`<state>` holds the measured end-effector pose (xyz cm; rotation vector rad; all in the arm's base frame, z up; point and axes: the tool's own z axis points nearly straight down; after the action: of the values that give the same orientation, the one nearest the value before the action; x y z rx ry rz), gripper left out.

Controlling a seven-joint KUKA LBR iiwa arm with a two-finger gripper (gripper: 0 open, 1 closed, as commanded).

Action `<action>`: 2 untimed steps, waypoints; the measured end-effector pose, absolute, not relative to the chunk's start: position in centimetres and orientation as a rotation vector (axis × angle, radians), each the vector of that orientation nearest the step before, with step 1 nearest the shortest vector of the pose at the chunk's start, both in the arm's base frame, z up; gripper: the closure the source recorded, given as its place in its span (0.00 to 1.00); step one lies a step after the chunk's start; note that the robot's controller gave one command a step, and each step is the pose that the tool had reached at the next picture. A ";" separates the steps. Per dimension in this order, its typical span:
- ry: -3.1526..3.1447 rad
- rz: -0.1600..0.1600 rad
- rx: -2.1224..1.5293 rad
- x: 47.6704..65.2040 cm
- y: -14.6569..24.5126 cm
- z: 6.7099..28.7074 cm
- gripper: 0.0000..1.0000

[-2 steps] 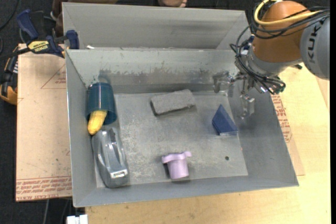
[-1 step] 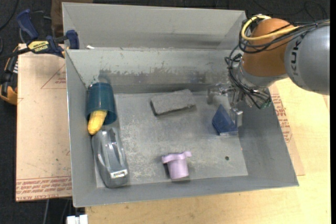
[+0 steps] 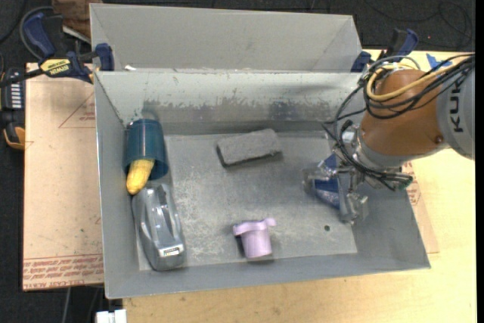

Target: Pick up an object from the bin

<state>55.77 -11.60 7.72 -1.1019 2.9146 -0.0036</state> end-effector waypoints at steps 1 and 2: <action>2.964 0.015 -0.958 65.1 -13.5 7.1 0.00; 2.851 0.027 -1.236 62.4 -13.6 7.1 0.00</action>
Offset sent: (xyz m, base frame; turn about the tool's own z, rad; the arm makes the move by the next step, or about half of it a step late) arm 0.0527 -0.0343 -0.0072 -0.1597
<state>62.44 -13.60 7.14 -1.2358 2.8511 0.0268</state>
